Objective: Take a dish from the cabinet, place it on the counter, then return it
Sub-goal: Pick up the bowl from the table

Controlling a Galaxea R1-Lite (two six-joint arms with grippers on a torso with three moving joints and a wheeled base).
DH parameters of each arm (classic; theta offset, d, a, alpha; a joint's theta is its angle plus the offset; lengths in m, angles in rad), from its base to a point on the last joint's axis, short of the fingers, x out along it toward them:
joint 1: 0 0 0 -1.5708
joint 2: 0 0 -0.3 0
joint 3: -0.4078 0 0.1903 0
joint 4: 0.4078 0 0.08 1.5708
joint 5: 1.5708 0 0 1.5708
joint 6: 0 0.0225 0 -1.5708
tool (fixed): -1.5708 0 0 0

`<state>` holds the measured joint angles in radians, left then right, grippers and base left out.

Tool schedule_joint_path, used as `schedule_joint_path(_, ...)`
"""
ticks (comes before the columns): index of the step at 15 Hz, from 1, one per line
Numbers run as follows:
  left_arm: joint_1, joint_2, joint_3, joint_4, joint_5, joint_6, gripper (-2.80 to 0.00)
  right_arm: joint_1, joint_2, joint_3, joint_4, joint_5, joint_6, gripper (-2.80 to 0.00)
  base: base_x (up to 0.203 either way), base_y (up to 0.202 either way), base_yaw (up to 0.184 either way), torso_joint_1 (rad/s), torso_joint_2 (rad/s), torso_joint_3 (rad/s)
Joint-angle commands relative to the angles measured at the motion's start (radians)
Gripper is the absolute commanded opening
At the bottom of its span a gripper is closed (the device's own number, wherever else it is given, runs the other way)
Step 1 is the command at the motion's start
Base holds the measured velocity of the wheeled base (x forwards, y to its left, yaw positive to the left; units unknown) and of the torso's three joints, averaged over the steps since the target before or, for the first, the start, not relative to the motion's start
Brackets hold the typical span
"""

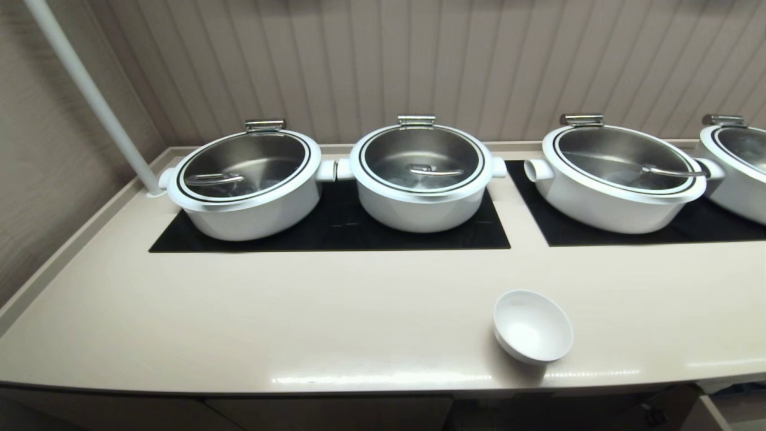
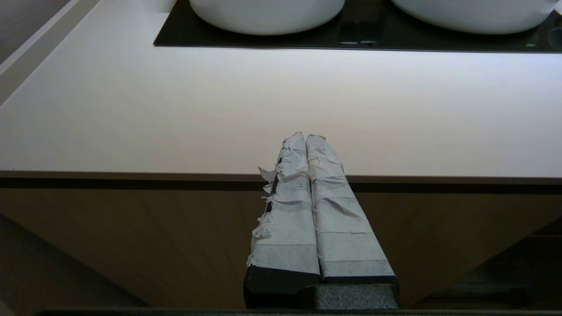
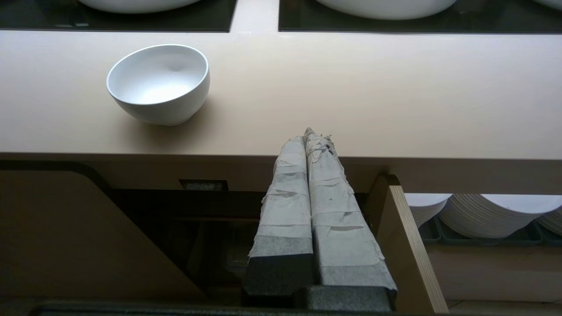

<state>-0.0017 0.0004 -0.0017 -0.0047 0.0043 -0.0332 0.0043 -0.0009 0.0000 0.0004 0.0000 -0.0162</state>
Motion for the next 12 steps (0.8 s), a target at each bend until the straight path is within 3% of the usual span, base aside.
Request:
schedule_joint_path(1, 0.000, 0.000, 0.000, 0.000, 0.000, -0.001, -2.80, 0.000, 0.001, 0.000, 0.000, 0.000, -0.001, -2.80, 0.000, 0.000, 0.000, 0.000, 0.00, 0.000)
schedule_joint_path(12, 0.000, 0.000, 0.000, 0.000, 0.000, -0.001, -2.80, -0.001, 0.001, 0.000, 0.000, 0.000, -0.005, -2.80, 0.000, 0.000, 0.000, 0.000, 0.00, 0.000)
